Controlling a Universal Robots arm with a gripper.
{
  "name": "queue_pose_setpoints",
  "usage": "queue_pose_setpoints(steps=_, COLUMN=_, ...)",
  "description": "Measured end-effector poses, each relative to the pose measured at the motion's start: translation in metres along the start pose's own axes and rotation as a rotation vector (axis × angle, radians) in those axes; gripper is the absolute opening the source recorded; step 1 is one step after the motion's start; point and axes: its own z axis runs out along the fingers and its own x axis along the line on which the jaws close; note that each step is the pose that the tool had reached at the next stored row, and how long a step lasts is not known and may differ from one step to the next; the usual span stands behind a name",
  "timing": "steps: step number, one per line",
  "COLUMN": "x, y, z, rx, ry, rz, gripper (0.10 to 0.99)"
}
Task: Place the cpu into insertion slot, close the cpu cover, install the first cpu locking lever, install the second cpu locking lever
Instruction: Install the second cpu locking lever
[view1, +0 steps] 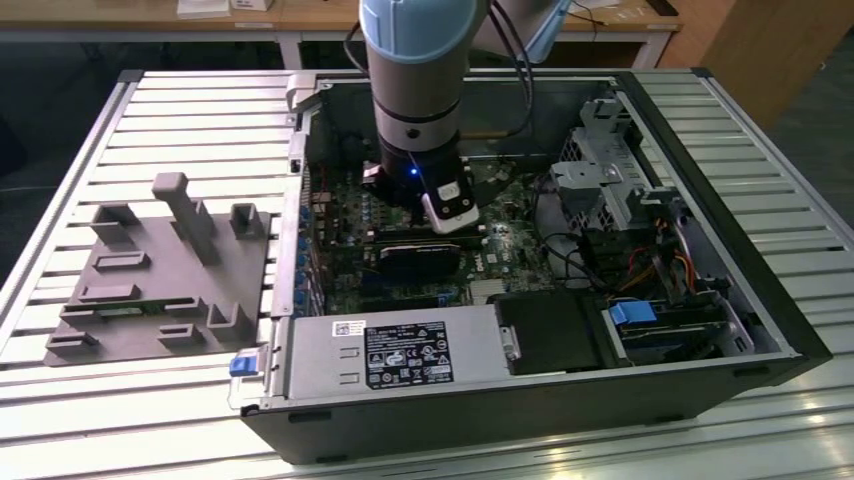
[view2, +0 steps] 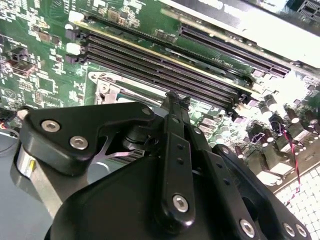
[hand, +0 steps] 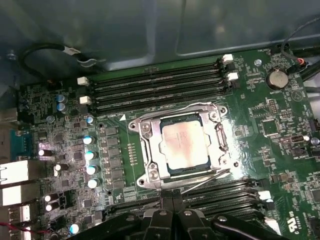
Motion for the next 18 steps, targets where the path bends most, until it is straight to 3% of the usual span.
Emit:
queue_pose_setpoints(steps=5, x=0.0049, y=-0.0024, z=0.0048, rx=-0.018, ry=0.0047, rz=-0.004, gripper=0.106)
queue_pose_setpoints(steps=9, x=0.0057, y=-0.0045, z=0.0082, rx=-0.04, ry=0.0097, rz=-0.006, gripper=0.106)
queue_pose_setpoints(steps=10, x=0.0055, y=-0.0095, z=0.0101, rx=-0.056, ry=0.0132, rz=-0.008, gripper=0.106)
queue_pose_setpoints(steps=14, x=0.0061, y=-0.0136, z=0.011, rx=-0.064, ry=0.0151, rz=-0.009, gripper=0.106)
queue_pose_setpoints(steps=18, x=0.0125, y=-0.0155, z=0.0131, rx=-0.071, ry=0.0166, rz=-0.009, gripper=0.106)
